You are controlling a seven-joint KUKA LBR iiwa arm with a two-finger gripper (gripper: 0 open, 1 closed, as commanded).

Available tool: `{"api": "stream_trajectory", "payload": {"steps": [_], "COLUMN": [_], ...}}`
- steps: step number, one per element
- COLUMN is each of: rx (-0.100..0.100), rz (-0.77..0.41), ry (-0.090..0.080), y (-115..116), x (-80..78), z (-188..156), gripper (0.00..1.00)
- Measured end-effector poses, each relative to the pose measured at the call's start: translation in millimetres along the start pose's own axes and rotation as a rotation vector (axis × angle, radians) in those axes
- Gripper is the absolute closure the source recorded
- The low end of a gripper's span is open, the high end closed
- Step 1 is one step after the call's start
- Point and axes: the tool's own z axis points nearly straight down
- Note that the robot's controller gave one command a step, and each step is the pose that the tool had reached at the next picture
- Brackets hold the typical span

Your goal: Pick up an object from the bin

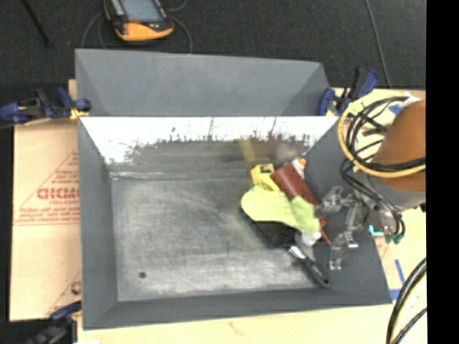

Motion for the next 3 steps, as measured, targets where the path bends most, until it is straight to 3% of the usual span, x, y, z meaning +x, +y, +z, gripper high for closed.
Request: {"api": "stream_trajectory", "payload": {"steps": [1, 2, 3], "rx": [0.001, -0.001, -0.004], "rz": [-0.004, 0.094, 0.27], "ry": [-0.007, -0.012, -0.009], "y": [1, 19, 0], "x": [-1.9, -81.5, -87.7], "z": [-3, 52, 51], "gripper": [0.0, 0.0, 0.0]}}
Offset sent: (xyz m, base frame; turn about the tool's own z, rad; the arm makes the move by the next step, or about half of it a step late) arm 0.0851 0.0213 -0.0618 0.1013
